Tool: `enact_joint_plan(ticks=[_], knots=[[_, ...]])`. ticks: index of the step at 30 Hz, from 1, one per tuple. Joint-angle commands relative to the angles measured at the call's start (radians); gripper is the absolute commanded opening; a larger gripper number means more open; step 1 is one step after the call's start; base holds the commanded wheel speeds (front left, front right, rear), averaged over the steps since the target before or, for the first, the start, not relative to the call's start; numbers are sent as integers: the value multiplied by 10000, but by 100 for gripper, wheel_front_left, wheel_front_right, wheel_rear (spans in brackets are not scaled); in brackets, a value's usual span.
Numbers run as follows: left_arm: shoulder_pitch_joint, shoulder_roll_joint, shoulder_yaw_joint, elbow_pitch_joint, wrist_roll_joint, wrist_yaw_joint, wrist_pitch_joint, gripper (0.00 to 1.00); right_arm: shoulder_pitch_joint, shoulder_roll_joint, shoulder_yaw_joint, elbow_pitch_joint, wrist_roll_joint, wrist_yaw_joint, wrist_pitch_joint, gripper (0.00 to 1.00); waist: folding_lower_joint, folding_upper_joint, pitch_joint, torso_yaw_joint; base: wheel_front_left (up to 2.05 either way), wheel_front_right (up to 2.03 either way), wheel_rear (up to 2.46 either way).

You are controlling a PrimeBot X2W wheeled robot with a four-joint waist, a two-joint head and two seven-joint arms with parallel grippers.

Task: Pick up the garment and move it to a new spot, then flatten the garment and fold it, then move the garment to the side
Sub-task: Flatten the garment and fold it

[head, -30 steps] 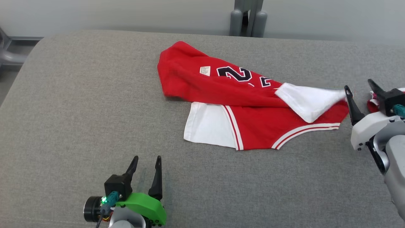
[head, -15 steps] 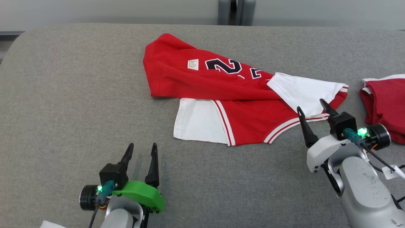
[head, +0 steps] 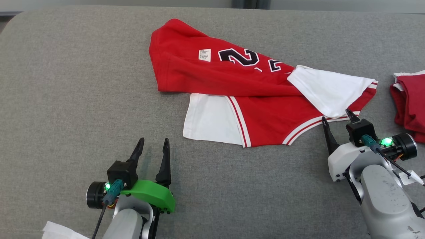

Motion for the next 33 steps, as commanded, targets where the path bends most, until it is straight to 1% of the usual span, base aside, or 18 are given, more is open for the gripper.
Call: enact_joint_plan(ticks=[1, 11, 14, 21, 26, 33], knots=[[-159, 39, 2, -48, -76, 10, 3, 100, -164, 25, -77, 22, -95, -20, -23, 100, 0, 0, 111, 105, 0, 0, 0], [-62, 37, 23, -112, -53, 45, 3, 100, -144, 150, -518, -94, -373, -20, -23, 100, 0, 0, 143, 51, 0, 0, 0], [-56, 37, -7, -144, -19, 45, 3, 100, 19, 291, -853, -178, -46, -20, -23, 100, 0, 0, 142, 8, 0, 0, 0], [-38, 39, 47, -153, 126, 1, 4, 100, 325, 666, -1121, -442, 1028, -18, -24, 100, 0, 0, 184, -57, 0, 0, 0], [-101, 39, 47, -126, 275, -41, 4, 100, 289, 808, -996, -602, 1660, -18, -24, 100, 0, 0, 221, -32, 0, 0, 0], [-8, 39, -12, -79, 403, -86, 4, 100, 37, 934, -1185, -293, 2740, -18, -24, 100, 0, 0, 197, 84, 0, 0, 0]])
